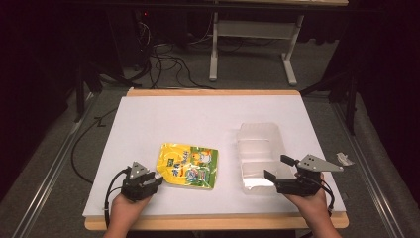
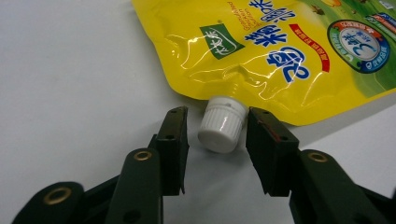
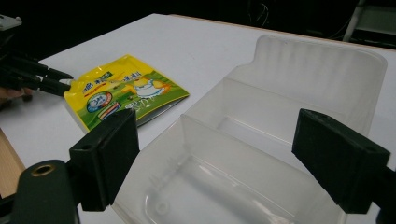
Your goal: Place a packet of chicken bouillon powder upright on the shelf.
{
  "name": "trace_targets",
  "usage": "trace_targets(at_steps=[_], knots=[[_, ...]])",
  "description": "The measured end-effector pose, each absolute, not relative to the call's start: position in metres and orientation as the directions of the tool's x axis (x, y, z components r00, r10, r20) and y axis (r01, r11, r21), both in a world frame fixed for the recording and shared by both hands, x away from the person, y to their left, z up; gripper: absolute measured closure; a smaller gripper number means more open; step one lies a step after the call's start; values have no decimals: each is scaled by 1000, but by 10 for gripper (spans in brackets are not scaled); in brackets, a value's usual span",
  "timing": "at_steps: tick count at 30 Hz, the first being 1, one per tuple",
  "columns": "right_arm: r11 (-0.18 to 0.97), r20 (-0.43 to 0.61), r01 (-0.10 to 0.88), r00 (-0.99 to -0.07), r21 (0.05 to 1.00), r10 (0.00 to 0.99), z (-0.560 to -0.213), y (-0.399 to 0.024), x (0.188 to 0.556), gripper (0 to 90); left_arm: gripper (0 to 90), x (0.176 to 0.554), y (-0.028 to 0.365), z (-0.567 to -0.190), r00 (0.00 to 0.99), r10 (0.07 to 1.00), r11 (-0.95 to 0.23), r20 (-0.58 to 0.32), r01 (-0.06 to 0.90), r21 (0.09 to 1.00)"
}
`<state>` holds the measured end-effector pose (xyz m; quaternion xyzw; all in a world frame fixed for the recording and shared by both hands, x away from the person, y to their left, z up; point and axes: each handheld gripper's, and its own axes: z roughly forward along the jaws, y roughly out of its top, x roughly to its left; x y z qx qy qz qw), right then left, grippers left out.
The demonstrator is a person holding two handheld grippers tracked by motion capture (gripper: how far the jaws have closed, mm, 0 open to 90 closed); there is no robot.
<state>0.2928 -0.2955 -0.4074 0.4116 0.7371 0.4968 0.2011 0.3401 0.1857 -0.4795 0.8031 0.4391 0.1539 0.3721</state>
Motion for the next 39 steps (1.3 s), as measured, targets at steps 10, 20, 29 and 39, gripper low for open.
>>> trace_targets(at_steps=[10, 20, 29, 39], knots=[[163, 110, 405, -572, 900, 813, -407, -297, 289, 157, 665, 340, 187, -480, 587, 803, -337, -103, 589, 735], [158, 120, 415, -570, 896, 813, -409, -298, 291, 160, 707, 330, 181, -466, 619, 781, -336, -76, 521, 785], [144, 130, 417, -563, 898, 816, -408, -301, 291, 164, 712, 326, 184, -452, 623, 776, -269, -101, 470, 841], [145, 128, 417, -559, 897, 819, -408, -300, 290, 167, 720, 319, 195, -434, 607, 787, -200, -104, 412, 889]])
